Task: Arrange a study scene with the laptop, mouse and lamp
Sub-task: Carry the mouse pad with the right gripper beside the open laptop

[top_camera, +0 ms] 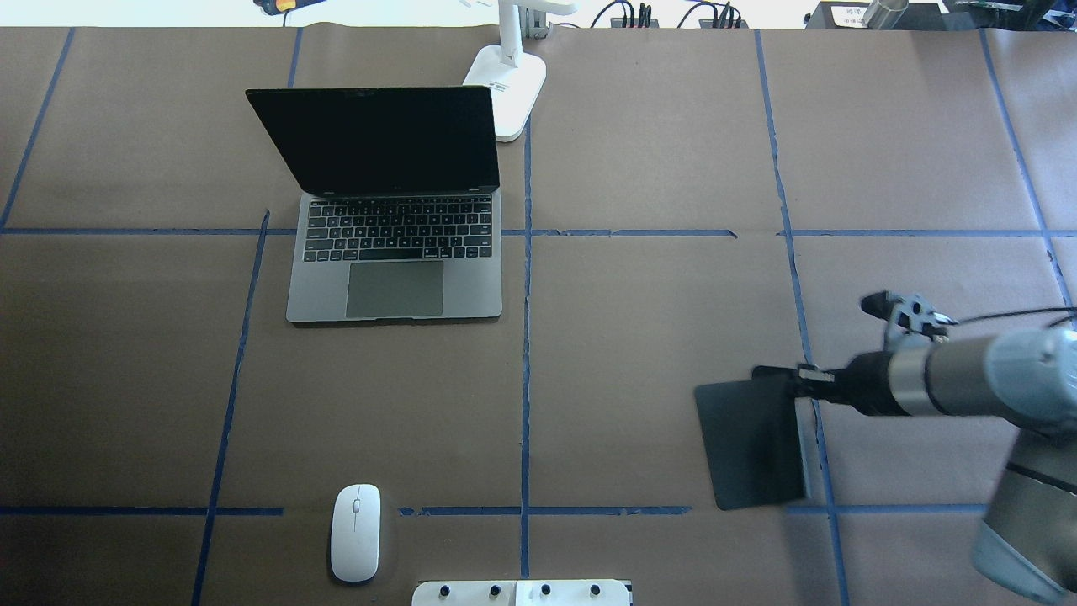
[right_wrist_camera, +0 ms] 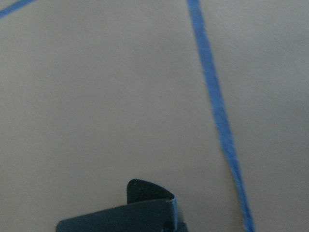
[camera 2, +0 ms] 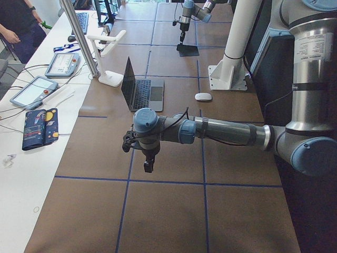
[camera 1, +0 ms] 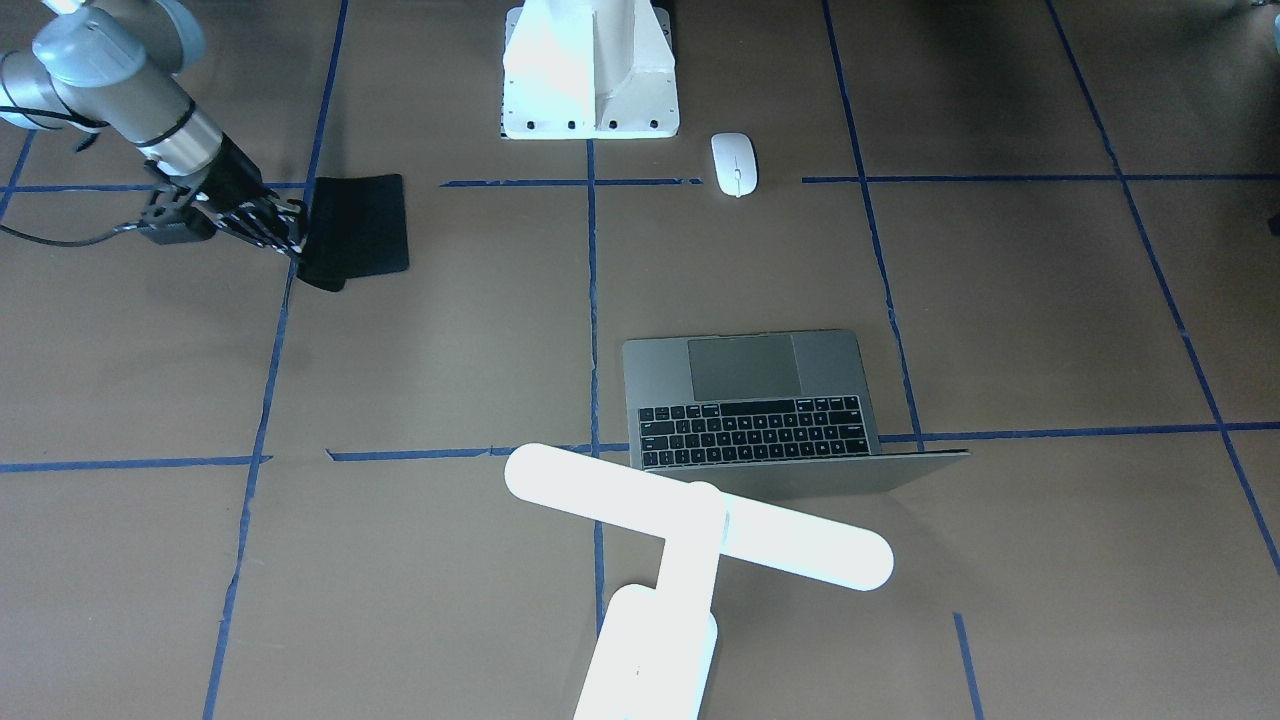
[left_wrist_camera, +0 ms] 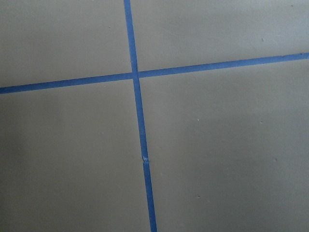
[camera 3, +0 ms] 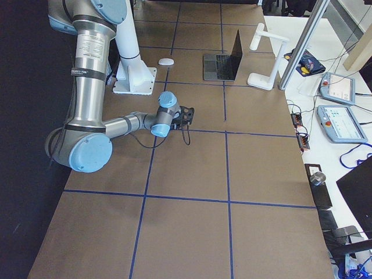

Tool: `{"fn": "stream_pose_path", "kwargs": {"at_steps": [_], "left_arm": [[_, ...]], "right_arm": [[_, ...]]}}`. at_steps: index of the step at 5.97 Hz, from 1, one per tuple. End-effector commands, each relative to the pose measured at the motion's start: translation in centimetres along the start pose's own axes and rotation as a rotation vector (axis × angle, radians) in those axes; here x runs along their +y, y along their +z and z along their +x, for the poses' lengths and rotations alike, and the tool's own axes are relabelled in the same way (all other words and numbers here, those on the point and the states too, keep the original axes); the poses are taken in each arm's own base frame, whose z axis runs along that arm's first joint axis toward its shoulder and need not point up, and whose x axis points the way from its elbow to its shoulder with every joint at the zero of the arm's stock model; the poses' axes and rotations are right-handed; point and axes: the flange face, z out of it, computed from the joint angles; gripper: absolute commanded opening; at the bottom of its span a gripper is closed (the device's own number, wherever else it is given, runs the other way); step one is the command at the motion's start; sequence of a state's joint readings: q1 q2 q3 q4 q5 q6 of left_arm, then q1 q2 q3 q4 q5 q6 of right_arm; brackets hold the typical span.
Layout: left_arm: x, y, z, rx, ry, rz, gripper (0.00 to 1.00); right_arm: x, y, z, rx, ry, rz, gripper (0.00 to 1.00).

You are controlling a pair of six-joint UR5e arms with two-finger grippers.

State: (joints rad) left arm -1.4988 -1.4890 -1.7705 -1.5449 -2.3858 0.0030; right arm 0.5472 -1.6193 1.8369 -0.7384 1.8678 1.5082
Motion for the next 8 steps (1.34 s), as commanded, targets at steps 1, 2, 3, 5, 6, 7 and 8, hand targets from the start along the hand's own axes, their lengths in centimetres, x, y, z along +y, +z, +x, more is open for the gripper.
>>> {"fn": "stream_pose_path", "kwargs": {"at_steps": [1, 2, 3, 5, 6, 7, 8], "left_arm": [[0.4, 0.0, 0.1, 0.03, -0.007, -0.001, 1.0], [0.6, 0.0, 0.0, 0.03, -0.007, -0.002, 1.0], [0.6, 0.0, 0.0, 0.03, -0.007, -0.001, 1.0], [0.5, 0.0, 0.1, 0.03, -0.005, -0.001, 1.0], [0.6, 0.1, 0.0, 0.032, -0.007, -0.003, 1.0], [0.6, 0.0, 0.0, 0.03, -0.009, -0.002, 1.0], [0.5, 0.0, 0.1, 0.032, -0.008, -0.002, 1.0]], "right_arm": [[-5.1, 1.2, -13.2, 0.055, 0.044, 0.048, 0.0], [-7.8, 4.9, -18.6, 0.075, 0.058, 0.057, 0.0], [-11.1, 6.9, -21.8, 0.085, 0.077, 0.08, 0.0], [-15.0, 9.0, -26.0, 0.103, 0.098, 0.104, 0.0], [-15.7, 8.7, -26.3, 0.101, 0.105, 0.112, 0.0], [-15.9, 8.7, -26.1, 0.103, 0.107, 0.115, 0.0], [-15.9, 8.6, -26.2, 0.103, 0.117, 0.118, 0.06]]}}
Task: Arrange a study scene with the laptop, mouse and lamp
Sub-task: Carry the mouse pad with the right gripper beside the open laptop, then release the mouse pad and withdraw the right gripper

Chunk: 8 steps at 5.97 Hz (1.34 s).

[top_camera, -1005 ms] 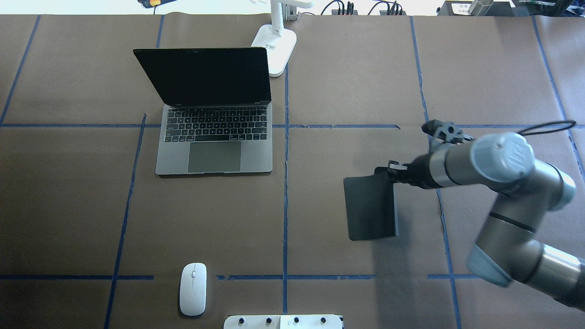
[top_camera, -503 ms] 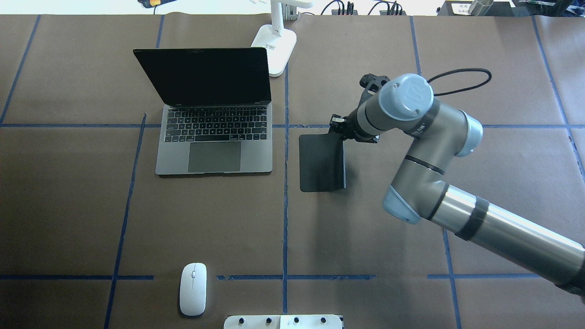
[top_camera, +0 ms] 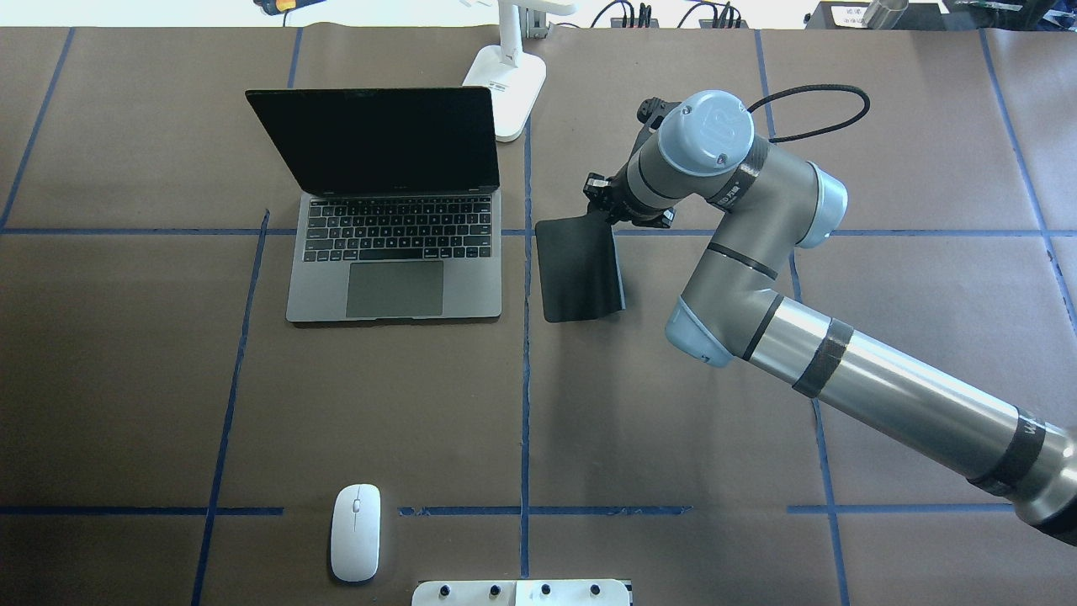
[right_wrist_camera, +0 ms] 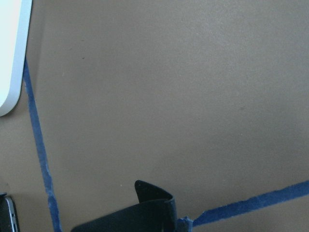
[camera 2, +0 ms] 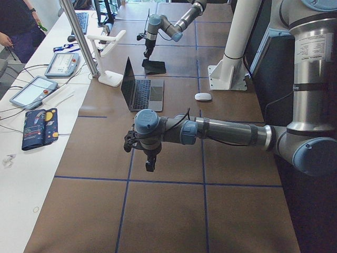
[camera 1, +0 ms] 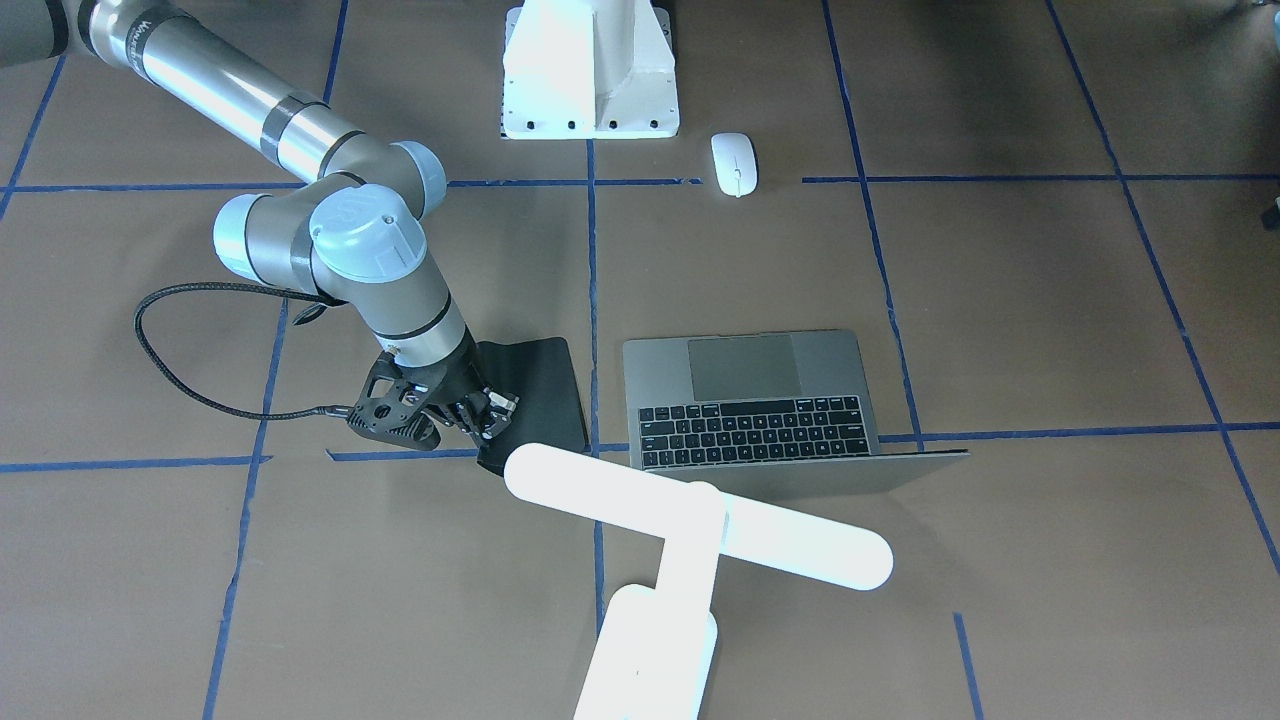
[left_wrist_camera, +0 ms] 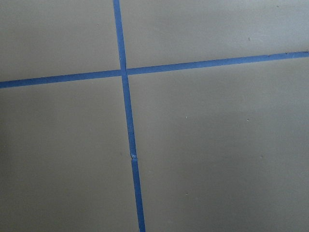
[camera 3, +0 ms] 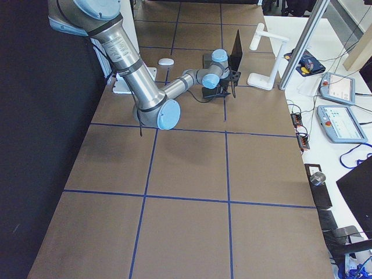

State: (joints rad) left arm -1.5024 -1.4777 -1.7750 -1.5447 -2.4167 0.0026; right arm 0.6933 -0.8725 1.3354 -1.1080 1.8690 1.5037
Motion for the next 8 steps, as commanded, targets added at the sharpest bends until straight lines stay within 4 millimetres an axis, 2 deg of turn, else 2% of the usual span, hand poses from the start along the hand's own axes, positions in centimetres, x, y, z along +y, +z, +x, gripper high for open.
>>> {"fn": "stream_pose_path", "kwargs": {"at_steps": [1, 2, 3, 4, 5, 6, 7, 8], "left_arm": [[-0.1, 0.0, 0.1, 0.001, 0.0, 0.0, 1.0], [-0.1, -0.1, 0.2, 0.001, 0.002, 0.002, 1.0], [-0.1, -0.1, 0.2, 0.001, 0.002, 0.002, 1.0], [-0.8, -0.4, 0.6, -0.001, 0.018, 0.011, 1.0], [-1.0, -1.5, 1.9, 0.0, 0.045, 0.032, 1.0], [-1.2, -3.5, 4.4, 0.002, 0.076, 0.067, 1.0], [-1.7, -6.2, 8.3, 0.011, 0.061, 0.128, 1.0], [-0.4, -7.7, 12.8, 0.026, 0.141, 0.145, 1.0]], "right_arm": [[-0.3, 0.2, 0.6, 0.008, 0.013, 0.004, 0.16], [-0.3, 0.2, 0.7, 0.008, 0.016, 0.004, 0.21], [-0.1, 0.3, 0.6, 0.008, -0.002, 0.002, 0.99], [0.0, -0.2, 0.3, 0.002, -0.005, -0.003, 1.0], [-1.9, -1.2, 1.1, 0.002, -0.026, -0.049, 1.0], [-4.7, -2.5, 2.7, 0.021, -0.089, -0.1, 1.0], [-6.6, -4.8, 4.8, 0.067, -0.164, -0.12, 1.0], [-7.9, -8.1, 8.1, 0.119, -0.245, -0.146, 1.0]]}}
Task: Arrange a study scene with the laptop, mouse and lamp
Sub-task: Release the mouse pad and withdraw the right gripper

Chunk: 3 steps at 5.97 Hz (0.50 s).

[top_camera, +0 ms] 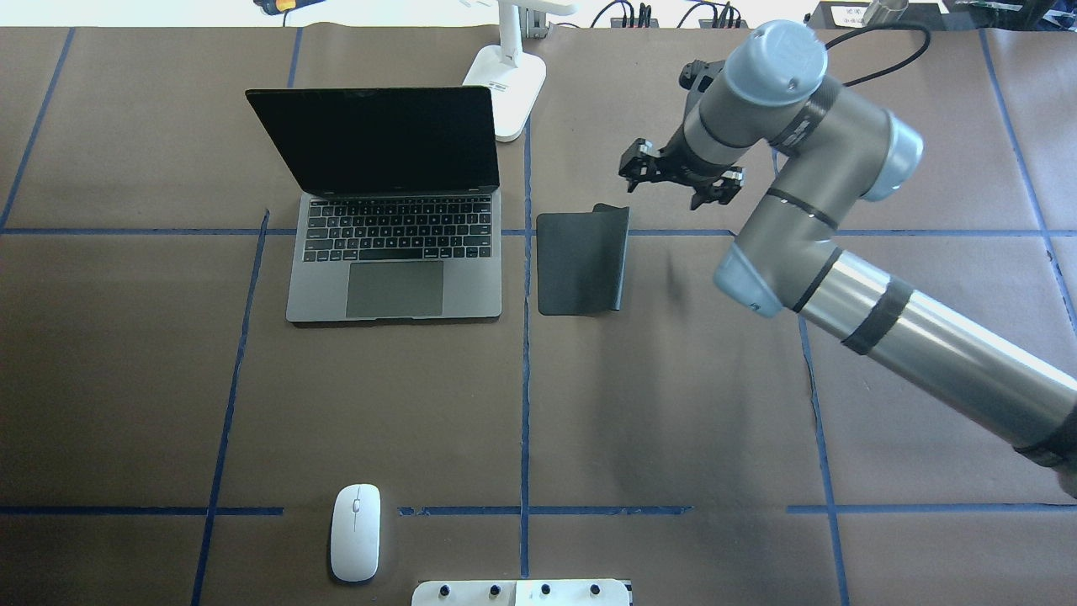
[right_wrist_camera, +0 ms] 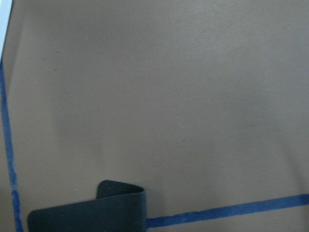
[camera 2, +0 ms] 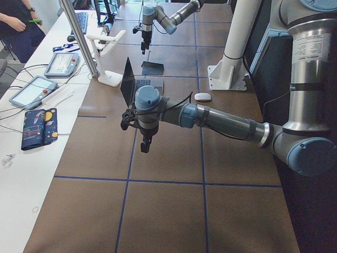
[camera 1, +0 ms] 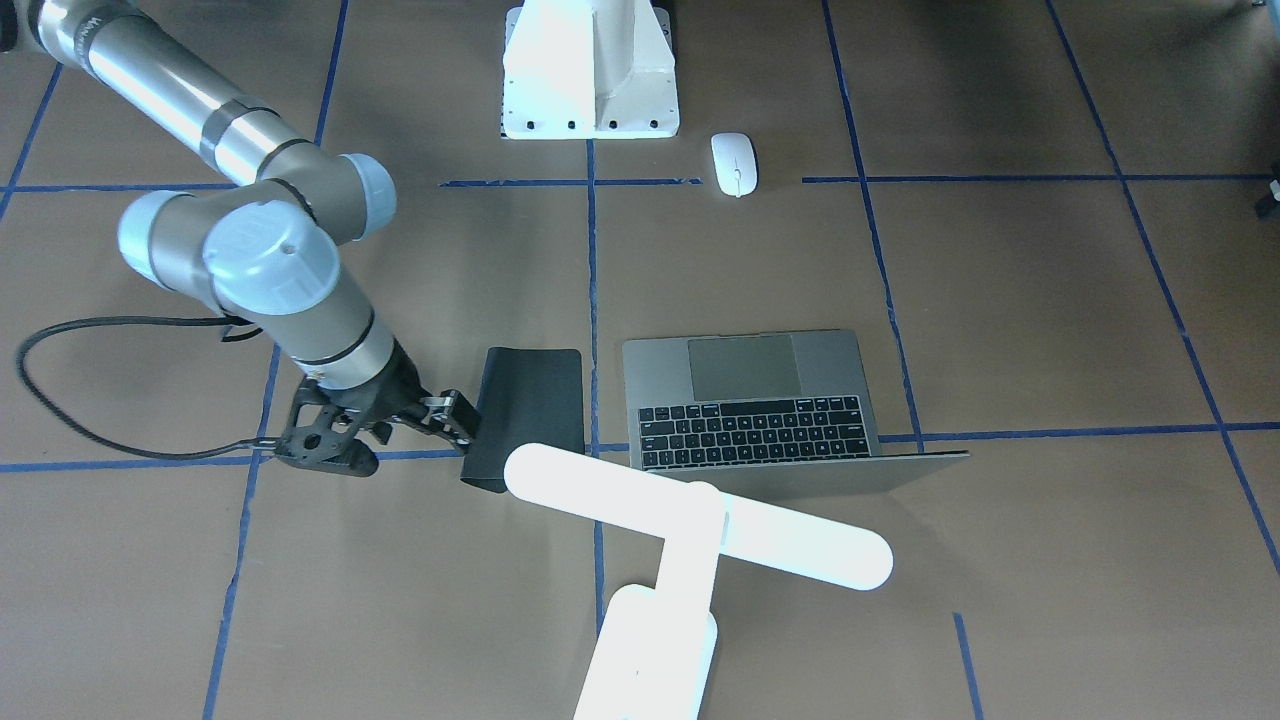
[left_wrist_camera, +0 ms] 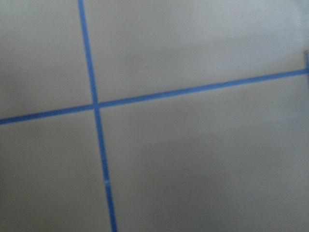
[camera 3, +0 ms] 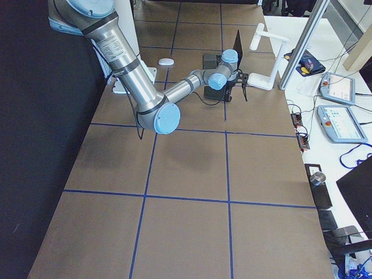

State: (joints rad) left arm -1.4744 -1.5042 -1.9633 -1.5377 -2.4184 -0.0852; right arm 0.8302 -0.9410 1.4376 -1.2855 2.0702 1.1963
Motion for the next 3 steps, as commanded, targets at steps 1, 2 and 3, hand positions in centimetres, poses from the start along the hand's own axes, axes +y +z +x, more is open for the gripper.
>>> {"fn": "stream_pose_path", "kwargs": {"at_steps": [1, 2, 3], "left_arm": [[1.3, -1.4, 7.7, 0.116, 0.095, 0.002, 1.0], [1.6, -0.5, 11.6, 0.195, 0.07, -0.046, 1.0], [2.3, 0.6, 16.0, 0.204, 0.051, -0.093, 1.0]], "right_arm": [[-0.5, -5.7, 6.8, 0.102, -0.16, -0.049, 1.0], [0.2, -8.2, 11.3, 0.143, -0.272, -0.063, 1.0], [-0.5, -10.8, 17.3, 0.192, -0.372, -0.075, 1.0]]}}
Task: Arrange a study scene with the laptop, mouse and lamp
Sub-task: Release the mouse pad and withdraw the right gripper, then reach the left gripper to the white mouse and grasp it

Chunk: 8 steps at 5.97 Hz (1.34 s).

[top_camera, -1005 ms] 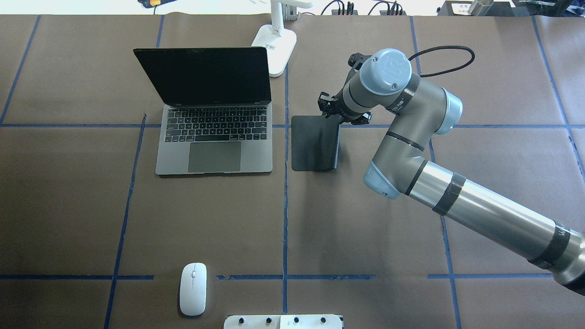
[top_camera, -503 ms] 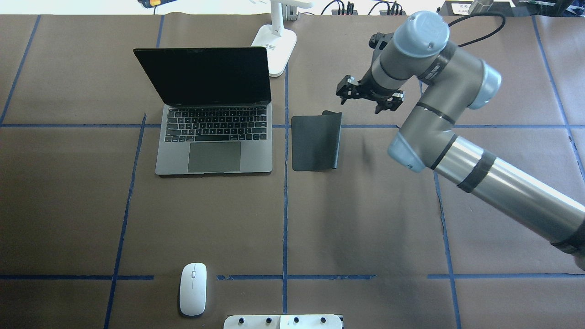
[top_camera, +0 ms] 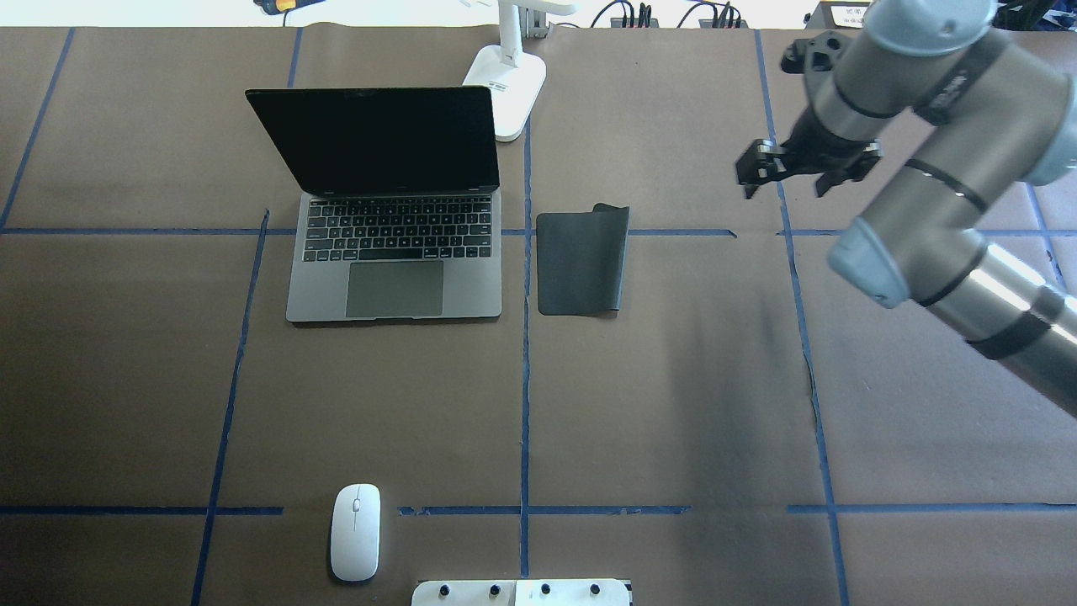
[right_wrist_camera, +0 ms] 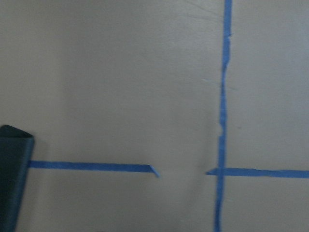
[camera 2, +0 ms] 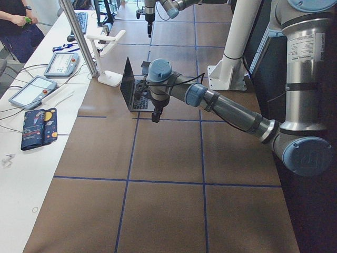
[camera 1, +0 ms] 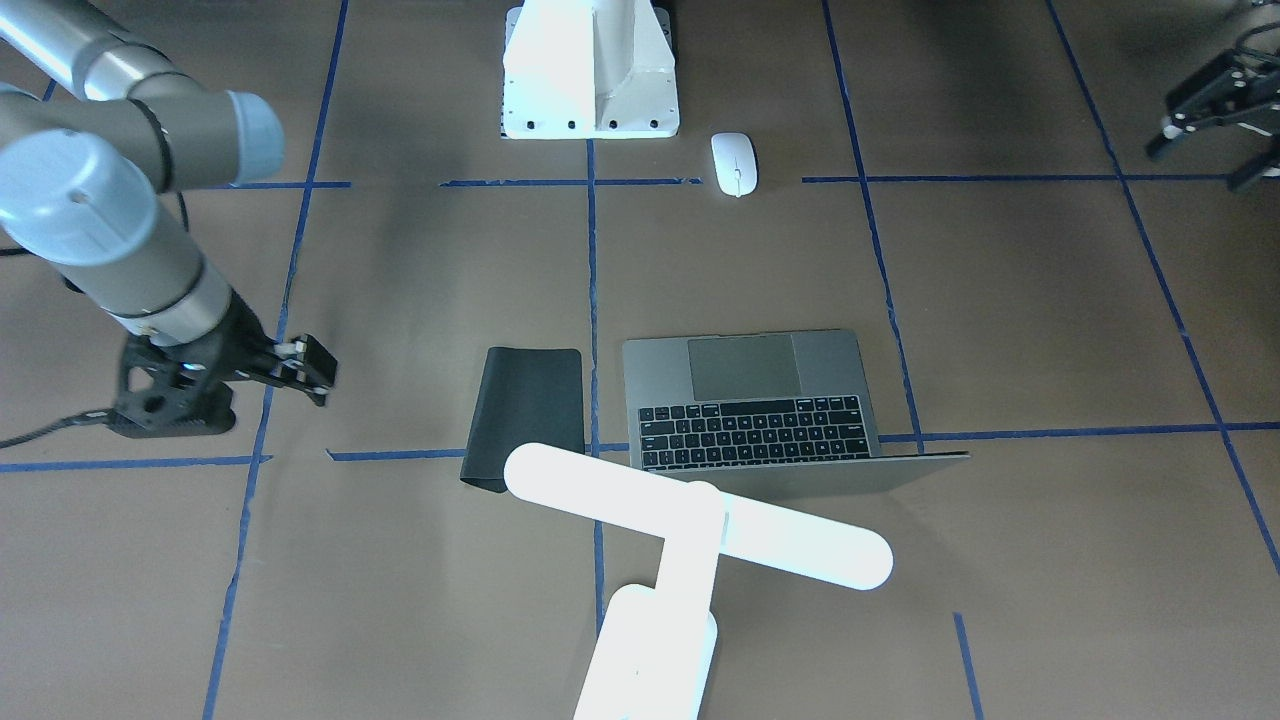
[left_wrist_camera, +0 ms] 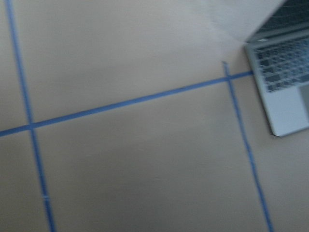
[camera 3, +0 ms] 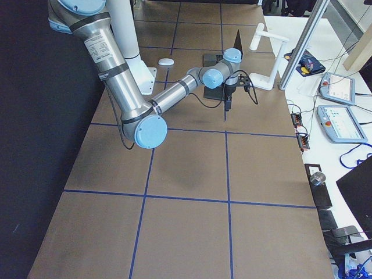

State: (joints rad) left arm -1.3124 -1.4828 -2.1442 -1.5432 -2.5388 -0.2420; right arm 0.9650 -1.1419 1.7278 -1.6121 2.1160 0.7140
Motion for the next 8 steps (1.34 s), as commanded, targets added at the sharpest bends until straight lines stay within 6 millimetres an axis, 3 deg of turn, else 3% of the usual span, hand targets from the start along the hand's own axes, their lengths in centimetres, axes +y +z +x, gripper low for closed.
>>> {"fn": "stream_pose_path", "kwargs": {"at_steps": [1, 3, 4, 5, 6, 7, 8], "left_arm": [[0.5, 3.1, 6.6, -0.034, -0.062, -0.045, 1.0], [0.7, 7.4, 13.2, -0.113, -0.133, -0.048, 1.0], [1.3, 9.3, 16.3, -0.138, -0.165, -0.038, 1.0], [2.7, 12.0, 19.8, -0.161, -0.177, -0.04, 1.0], [3.6, 14.9, 24.9, -0.157, -0.207, -0.019, 1.0], [6.2, 18.5, 29.9, -0.158, -0.212, -0.017, 1.0], [9.0, 21.0, 32.5, -0.166, -0.205, -0.038, 1.0]], "right_arm": [[2.5, -3.6, 12.6, 0.092, -0.185, -0.028, 1.0], [7.6, -7.0, 29.0, 0.006, -0.283, -0.052, 1.0], [11.1, -8.5, 36.1, 0.019, -0.302, -0.043, 1.0], [15.5, -8.5, 41.5, 0.023, -0.314, -0.054, 1.0], [19.7, -6.4, 43.4, -0.041, -0.26, -0.093, 1.0], [19.9, -6.1, 43.3, -0.072, -0.231, -0.094, 1.0], [19.9, -6.1, 43.3, -0.069, -0.186, -0.091, 1.0]]}}
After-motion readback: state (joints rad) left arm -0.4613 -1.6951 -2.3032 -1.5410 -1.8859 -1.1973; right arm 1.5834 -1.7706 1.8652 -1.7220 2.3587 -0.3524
